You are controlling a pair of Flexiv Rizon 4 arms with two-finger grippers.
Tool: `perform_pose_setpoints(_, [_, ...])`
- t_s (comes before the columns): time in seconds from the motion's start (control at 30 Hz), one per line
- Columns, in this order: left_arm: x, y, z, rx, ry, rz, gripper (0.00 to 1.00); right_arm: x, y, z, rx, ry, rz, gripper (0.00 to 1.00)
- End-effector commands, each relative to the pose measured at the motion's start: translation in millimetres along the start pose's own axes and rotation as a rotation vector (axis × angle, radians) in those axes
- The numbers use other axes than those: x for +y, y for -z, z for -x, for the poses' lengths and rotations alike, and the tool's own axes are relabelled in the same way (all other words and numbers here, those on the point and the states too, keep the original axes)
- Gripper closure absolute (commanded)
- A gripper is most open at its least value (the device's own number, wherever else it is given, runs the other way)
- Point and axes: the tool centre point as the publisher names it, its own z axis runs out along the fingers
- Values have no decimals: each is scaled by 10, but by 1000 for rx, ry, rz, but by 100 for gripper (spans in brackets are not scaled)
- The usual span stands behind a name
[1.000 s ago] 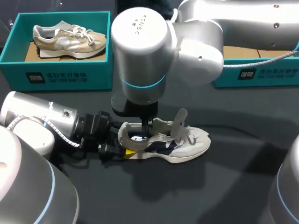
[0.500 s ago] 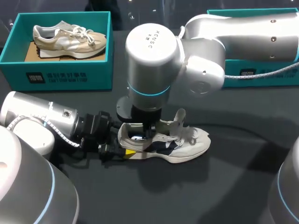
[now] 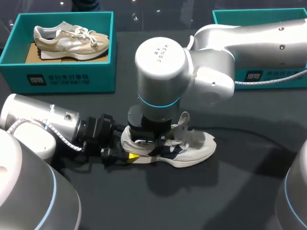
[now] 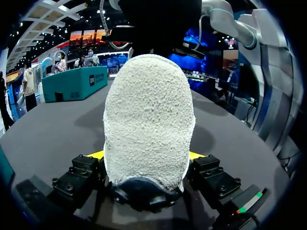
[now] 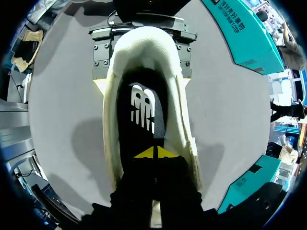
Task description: Take the shoe out of the shoebox, open the shoe tongue, remove and reinsert the insole, then place the shoe into the shoebox
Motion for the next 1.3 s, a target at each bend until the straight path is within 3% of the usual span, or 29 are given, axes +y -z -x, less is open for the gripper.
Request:
perform_pose_setpoints(0.03, [25,-52,21,-2,1,2,100,-89,-30,12,8,-8,13,76])
perform_pose_setpoints(0.17, [25,-52,21,-2,1,2,100,-108,-88,23,12,-8,24,73])
perform_pose_setpoints(0.27, [25,-52,21,-2,1,2,100,-102,-168,44,37,0,42,65])
perform_pose_setpoints(0.5, [25,-52,21,-2,1,2,100,-64,-367,35,111,5,61,64])
perform_pose_setpoints(0.77, [25,-52,21,-2,1,2,100,-43,-504,-118,209,1,67,57])
perform_pose_setpoints(0.93, [25,-52,21,-2,1,2,100,-48,-537,-276,265,-5,70,67])
perform_pose_setpoints(1.03, [25,-52,21,-2,1,2,100,-51,-538,-364,287,-9,70,80])
perform_pose_setpoints(1.13, [25,-52,21,-2,1,2,100,-57,-538,-435,299,-16,71,100])
perform_pose_setpoints(1.3, [25,-52,21,-2,1,2,100,-78,-522,-489,302,-34,69,100])
